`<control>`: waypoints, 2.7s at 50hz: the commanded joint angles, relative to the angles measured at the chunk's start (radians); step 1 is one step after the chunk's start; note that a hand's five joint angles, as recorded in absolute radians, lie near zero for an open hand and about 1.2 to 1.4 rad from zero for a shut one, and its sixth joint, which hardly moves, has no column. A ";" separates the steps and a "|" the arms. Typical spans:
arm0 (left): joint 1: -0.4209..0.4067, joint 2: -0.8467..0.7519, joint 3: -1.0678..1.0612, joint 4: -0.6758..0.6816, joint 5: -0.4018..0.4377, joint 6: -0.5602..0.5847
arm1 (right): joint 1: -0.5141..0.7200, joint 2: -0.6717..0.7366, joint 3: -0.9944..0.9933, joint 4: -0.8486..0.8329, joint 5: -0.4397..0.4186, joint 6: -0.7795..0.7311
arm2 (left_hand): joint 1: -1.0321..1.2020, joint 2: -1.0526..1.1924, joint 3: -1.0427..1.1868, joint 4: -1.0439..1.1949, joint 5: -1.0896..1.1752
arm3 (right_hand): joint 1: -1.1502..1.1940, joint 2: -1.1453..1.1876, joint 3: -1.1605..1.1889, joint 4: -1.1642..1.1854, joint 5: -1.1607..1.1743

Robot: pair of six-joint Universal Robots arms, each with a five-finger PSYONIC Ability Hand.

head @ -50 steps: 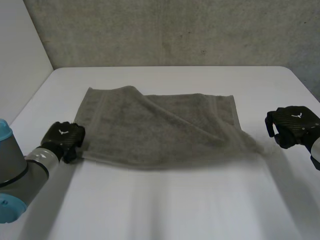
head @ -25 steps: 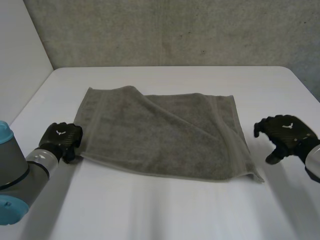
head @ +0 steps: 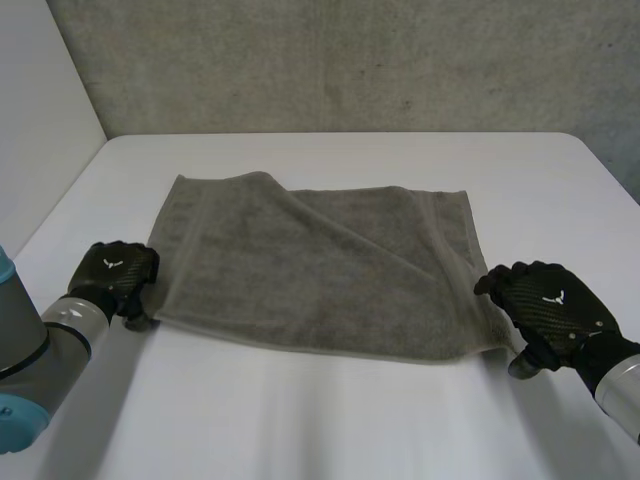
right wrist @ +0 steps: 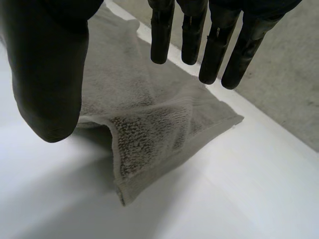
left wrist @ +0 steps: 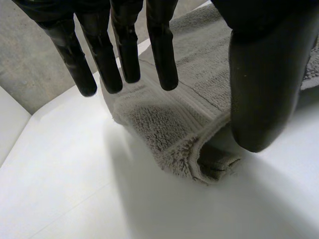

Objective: Fold the towel.

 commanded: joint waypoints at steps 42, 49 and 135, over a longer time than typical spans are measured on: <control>0.037 -0.037 0.008 0.047 -0.037 0.001 | 0.097 0.208 -0.036 -0.243 0.151 0.063 | 0.053 0.037 0.032 0.034 0.067 | 0.994 0.988 0.997 1.004 1.019; 0.045 -0.036 0.008 0.072 -0.044 -0.001 | 0.075 0.185 -0.033 -0.242 0.181 0.069 | 0.165 0.149 0.143 0.145 0.179 | 0.994 0.988 0.997 1.004 1.019; 0.091 -0.042 0.452 -0.356 0.215 -0.044 | 0.158 0.546 -1.062 0.726 0.178 -0.178 | 0.933 0.918 0.912 0.914 0.948 | 0.994 0.988 0.997 1.004 1.019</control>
